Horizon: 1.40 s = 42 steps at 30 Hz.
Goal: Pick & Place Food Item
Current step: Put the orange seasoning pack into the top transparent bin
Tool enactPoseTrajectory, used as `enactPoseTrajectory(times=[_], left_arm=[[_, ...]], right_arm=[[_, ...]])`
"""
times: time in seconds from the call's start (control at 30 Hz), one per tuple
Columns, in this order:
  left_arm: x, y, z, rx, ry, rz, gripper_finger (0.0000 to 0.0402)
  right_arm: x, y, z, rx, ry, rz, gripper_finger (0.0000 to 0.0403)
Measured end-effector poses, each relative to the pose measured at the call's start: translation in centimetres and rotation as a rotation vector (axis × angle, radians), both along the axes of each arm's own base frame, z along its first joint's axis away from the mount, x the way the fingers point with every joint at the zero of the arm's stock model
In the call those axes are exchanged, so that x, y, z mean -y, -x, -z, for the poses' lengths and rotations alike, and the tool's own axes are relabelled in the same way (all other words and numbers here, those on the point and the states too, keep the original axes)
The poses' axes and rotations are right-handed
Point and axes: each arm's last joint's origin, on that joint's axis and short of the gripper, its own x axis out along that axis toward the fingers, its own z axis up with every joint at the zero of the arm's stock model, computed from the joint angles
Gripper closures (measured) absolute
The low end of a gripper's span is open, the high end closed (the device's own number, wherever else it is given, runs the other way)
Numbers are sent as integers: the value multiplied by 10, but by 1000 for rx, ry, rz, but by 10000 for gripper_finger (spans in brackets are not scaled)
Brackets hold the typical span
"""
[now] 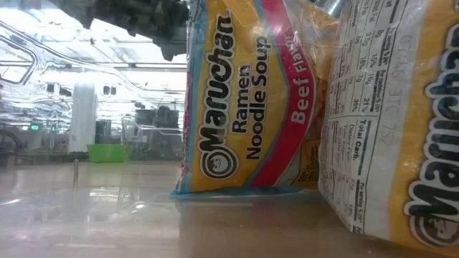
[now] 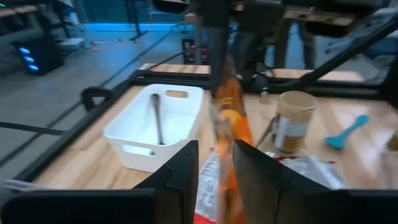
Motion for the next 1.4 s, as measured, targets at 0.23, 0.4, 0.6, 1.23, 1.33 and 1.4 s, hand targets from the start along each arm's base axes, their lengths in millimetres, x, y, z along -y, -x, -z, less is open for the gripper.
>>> enactPoseTrajectory(times=[0.23, 0.4, 0.6, 1.23, 1.33, 1.4], left_arm=[[-3, -1, -2, 27, 21, 5, 252], [-3, -1, -7, 73, 25, 6, 218], [-3, -2, -8, 85, 23, 6, 198], [-10, -33, 3, 104, 23, 10, 194], [-9, -39, -1, 105, 16, 11, 192], [-9, -43, -4, 94, 15, 12, 192]], right_arm=[[0, 0, 0, 1, -5, 6, 403], [0, -1, 0, 11, -12, 15, 403], [0, -1, -1, 13, -12, 15, 403], [-1, 0, -1, 14, -21, 25, 403], [-1, 0, 0, 7, -21, 25, 403], [-1, 1, 0, -2, -22, 26, 403]])
